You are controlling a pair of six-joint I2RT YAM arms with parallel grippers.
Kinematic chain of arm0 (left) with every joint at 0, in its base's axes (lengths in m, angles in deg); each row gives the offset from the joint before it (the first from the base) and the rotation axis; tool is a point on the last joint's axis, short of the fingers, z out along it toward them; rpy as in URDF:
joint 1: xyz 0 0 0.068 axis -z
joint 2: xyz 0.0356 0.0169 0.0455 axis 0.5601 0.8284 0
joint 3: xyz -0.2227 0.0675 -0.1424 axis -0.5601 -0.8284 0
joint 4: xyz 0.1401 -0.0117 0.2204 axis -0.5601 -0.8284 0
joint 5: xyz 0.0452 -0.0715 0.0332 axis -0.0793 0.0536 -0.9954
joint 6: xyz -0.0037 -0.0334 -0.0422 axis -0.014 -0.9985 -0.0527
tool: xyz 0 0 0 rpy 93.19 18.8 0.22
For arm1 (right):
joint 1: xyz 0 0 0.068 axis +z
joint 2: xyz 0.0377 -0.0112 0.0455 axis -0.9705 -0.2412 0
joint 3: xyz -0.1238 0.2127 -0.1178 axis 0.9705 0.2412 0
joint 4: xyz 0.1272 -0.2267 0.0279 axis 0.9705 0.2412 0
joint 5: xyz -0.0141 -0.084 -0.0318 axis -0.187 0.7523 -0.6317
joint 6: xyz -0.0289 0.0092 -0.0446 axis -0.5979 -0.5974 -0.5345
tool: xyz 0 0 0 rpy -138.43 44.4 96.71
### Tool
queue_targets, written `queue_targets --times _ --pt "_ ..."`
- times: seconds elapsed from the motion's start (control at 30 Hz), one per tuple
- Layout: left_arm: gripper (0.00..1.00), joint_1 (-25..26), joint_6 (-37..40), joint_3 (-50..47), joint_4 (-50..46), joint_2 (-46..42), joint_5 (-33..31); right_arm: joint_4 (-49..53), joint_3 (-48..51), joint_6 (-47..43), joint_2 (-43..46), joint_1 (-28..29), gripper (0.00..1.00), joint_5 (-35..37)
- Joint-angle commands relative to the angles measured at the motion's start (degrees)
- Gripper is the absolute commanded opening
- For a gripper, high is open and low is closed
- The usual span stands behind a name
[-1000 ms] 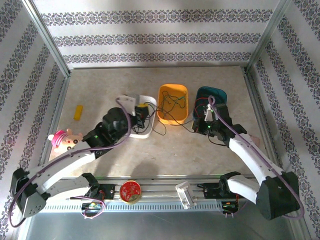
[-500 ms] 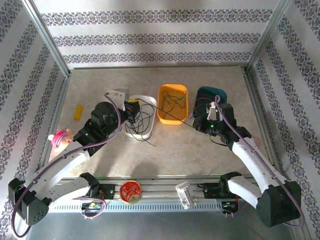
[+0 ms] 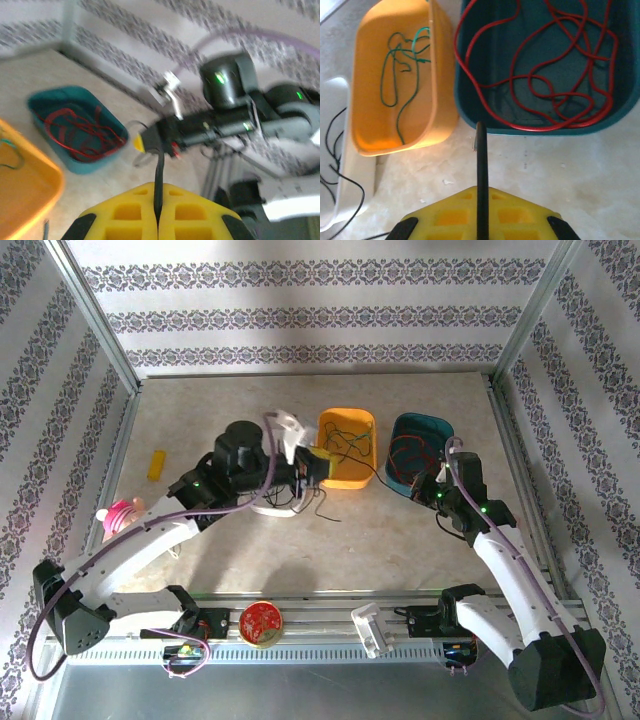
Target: Untangle the cables
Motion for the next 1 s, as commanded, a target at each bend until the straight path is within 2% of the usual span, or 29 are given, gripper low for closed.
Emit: queue_targets --times 0.0,0.17,0.3,0.43,0.77,0.87,0.97 --pt "0.0 1.3 3.8 -0.8 -11.2 5.0 -2.3 1.9 0.6 0.4 -0.1 -0.3 0.0 2.6" --pt "0.0 1.2 2.5 -1.5 -14.6 16.9 -15.8 2.4 0.3 0.4 -0.6 -0.3 0.0 2.0" --pt "0.0 1.2 2.7 7.9 -22.8 29.0 -16.1 3.8 -0.6 -0.1 -0.6 -0.3 0.0 2.1" --pt "0.0 1.2 4.5 13.0 -25.9 32.5 -15.1 5.3 -1.2 -1.0 -0.2 -0.3 0.0 2.7" --pt "0.0 2.3 12.6 12.3 -27.3 26.2 14.7 6.2 -1.2 -1.2 -1.1 -0.6 0.0 4.4" --pt "0.0 3.1 14.8 10.8 -27.1 23.5 17.7 5.8 -1.3 -1.2 -1.7 -0.7 0.0 4.1" --pt "0.0 2.9 13.3 7.4 -20.4 19.2 21.8 5.6 -1.4 -1.0 -1.5 -0.7 0.0 4.1"
